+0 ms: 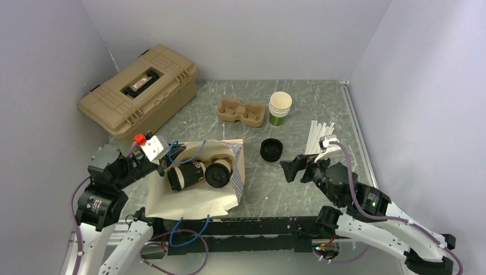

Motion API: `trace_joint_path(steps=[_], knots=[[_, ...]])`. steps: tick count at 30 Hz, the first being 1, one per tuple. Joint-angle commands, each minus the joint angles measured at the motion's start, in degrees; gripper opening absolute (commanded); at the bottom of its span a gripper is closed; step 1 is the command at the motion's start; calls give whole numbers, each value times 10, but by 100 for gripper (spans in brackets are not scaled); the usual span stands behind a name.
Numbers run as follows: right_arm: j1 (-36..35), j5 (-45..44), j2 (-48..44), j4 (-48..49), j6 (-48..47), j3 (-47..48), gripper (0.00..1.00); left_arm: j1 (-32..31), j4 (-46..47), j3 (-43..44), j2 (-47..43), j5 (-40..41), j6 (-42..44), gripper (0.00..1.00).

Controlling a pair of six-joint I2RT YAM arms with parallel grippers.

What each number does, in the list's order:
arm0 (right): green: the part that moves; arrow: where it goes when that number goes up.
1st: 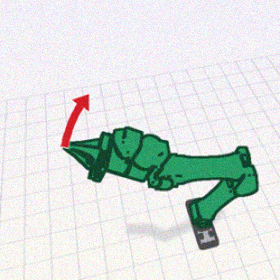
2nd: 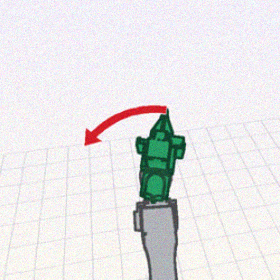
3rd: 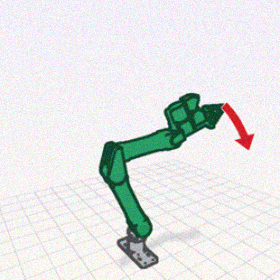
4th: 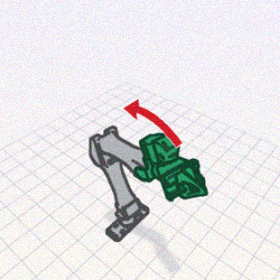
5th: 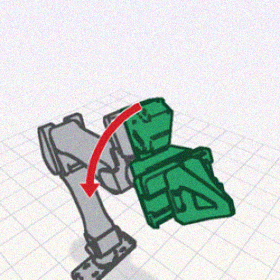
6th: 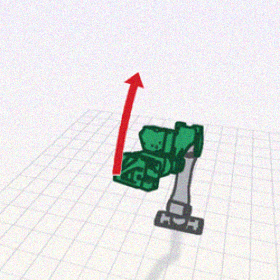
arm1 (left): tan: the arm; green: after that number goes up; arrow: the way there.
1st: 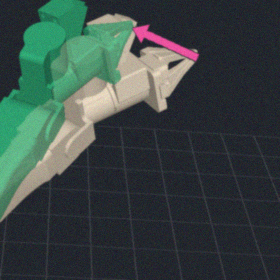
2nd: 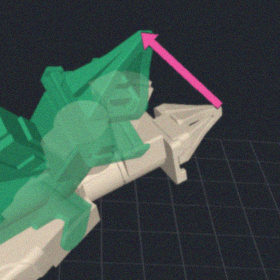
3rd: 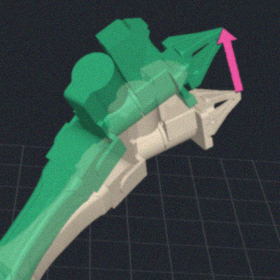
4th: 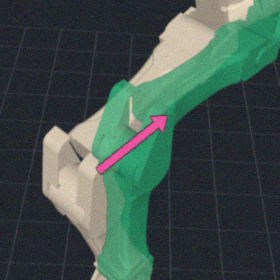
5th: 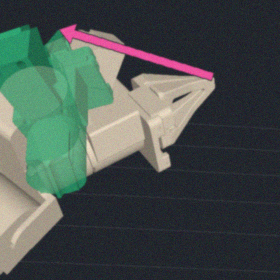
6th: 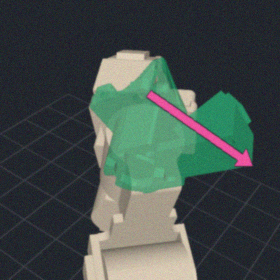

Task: Pack the takeout coffee

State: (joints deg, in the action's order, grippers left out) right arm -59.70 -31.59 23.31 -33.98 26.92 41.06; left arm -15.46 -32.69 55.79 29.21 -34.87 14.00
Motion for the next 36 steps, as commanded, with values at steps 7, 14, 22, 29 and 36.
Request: trace_joint_path(steps=[7, 14, 22, 29, 36], knots=[[-2, -29, 40, 5, 9, -8, 99, -2, -3, -41, -69, -26, -51, 0], [-2, -10, 62, 33, -3, -3, 99, -1, -18, -60, -91, -15, -69, 0], [-2, -33, 91, 22, 3, 18, 99, 0, -21, -70, -109, -12, -85, 0], [0, -181, 209, -106, 40, 115, 98, 0, -16, -20, -42, 50, -103, 0], [55, -201, 283, -130, 10, 163, 92, 0, -22, 60, 77, 122, -184, 0]])
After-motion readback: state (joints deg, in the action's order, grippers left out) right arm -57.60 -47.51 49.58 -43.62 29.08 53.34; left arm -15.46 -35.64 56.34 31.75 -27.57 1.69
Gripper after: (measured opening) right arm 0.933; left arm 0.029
